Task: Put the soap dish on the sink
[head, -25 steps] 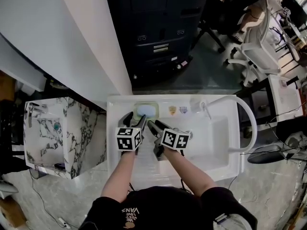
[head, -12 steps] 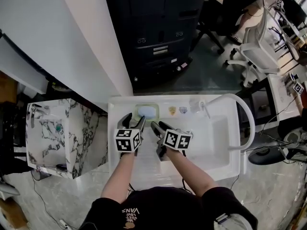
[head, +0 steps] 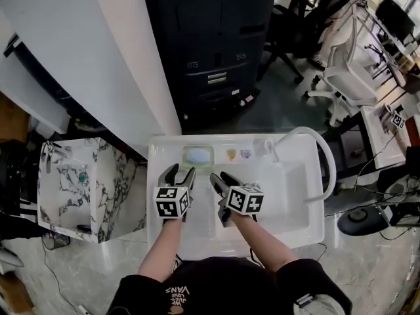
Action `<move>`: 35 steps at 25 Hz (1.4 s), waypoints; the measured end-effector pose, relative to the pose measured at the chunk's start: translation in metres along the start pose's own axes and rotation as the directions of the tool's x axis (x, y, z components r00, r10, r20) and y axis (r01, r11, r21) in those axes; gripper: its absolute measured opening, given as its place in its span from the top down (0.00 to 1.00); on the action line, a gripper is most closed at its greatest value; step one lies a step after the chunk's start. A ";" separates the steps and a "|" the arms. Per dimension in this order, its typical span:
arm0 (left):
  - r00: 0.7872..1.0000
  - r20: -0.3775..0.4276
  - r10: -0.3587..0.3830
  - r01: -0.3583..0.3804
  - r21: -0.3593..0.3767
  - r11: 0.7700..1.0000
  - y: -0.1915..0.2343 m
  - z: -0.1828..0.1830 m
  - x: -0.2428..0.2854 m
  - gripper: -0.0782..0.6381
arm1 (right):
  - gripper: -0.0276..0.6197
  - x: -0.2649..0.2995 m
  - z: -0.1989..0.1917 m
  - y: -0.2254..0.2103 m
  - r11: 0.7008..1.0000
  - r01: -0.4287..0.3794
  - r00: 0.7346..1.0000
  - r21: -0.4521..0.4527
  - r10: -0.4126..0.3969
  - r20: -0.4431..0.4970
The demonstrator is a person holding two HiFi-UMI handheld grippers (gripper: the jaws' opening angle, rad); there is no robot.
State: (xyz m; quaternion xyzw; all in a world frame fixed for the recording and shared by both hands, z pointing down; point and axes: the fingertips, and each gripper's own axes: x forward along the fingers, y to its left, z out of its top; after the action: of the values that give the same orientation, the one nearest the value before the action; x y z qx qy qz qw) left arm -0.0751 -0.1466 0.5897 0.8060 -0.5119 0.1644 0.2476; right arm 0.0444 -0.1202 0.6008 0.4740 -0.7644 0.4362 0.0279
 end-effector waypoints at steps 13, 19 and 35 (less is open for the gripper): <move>0.997 0.065 0.048 -0.047 -0.007 0.999 -0.034 -0.009 -0.052 0.61 | 0.93 -0.057 -0.008 0.013 0.991 -0.051 0.998 -0.120 0.053 0.015; 0.995 0.086 0.060 -0.061 0.012 0.998 -0.056 -0.022 -0.075 0.73 | 0.95 -0.081 -0.017 0.017 0.987 -0.085 0.996 -0.138 0.088 0.013; 0.987 0.147 0.071 -0.073 0.010 0.997 -0.109 -0.054 -0.128 0.82 | 0.95 -0.144 -0.037 0.032 0.943 -0.174 0.984 -0.285 0.180 -0.005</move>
State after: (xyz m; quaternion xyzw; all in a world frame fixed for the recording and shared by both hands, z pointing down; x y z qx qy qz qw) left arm -0.0315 0.0182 0.5429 0.7987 -0.5562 0.1175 0.1970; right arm 0.0860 0.0116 0.5379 0.3992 -0.8588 0.3174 0.0487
